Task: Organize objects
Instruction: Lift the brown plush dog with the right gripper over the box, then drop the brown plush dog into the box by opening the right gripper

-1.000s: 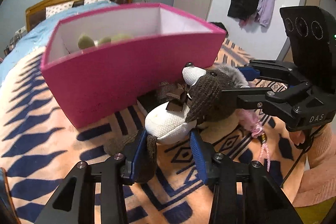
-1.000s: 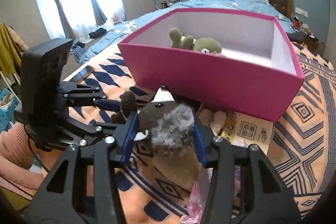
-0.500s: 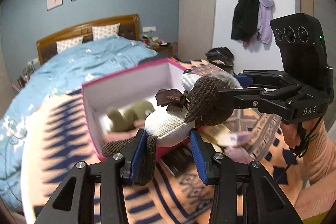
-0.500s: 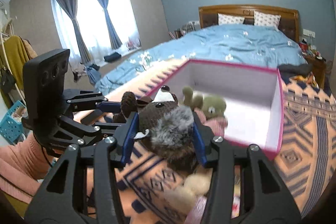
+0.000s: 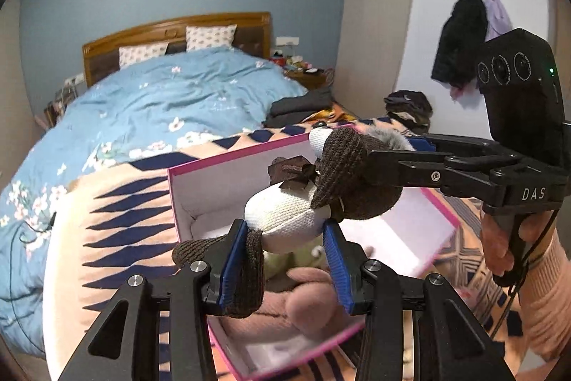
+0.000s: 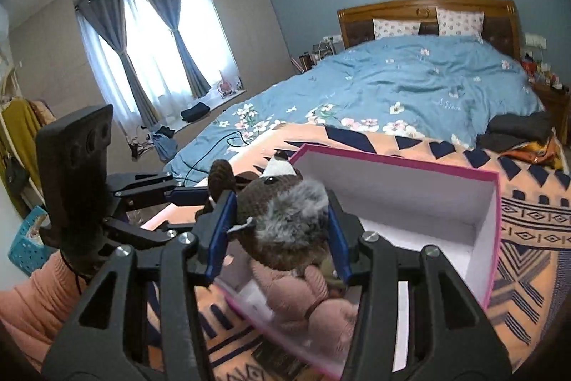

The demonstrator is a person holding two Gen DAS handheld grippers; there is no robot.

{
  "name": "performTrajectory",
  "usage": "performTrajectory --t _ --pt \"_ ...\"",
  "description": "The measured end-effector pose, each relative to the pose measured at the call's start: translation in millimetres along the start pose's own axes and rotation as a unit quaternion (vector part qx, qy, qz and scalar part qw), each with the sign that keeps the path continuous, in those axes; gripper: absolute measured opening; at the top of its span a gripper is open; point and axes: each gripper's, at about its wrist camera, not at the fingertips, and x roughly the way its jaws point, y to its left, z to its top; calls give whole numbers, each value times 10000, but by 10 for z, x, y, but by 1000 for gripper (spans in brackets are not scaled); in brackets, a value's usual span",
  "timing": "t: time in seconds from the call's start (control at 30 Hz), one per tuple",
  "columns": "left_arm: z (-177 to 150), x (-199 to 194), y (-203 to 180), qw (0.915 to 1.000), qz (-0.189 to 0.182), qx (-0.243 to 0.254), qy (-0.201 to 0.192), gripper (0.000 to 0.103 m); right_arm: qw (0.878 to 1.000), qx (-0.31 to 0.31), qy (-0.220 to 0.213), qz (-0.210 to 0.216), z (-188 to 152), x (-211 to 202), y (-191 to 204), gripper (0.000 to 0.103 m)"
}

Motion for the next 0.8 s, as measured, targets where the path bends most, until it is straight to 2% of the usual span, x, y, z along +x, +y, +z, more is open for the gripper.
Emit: performTrajectory --t 0.1,0.33,0.6,0.67,0.73,0.8 --pt "75 246 151 9995 10 -232 195 43 9995 241 177 22 68 218 -186 51" --pt "126 614 335 9975 122 -473 504 44 9981 322 494 -189 160 597 -414 51" --pt "128 908 382 9936 571 -524 821 44 9926 603 931 -486 202 945 -663 55" --pt "127 880 394 9933 624 -569 783 48 9878 748 1183 -682 186 1029 -725 56" --pt "124 837 390 9929 782 -539 716 54 9862 850 1249 -675 163 1036 -762 56" --pt "106 795 389 9929 829 -541 662 56 9864 888 1231 -632 147 1012 -777 56"
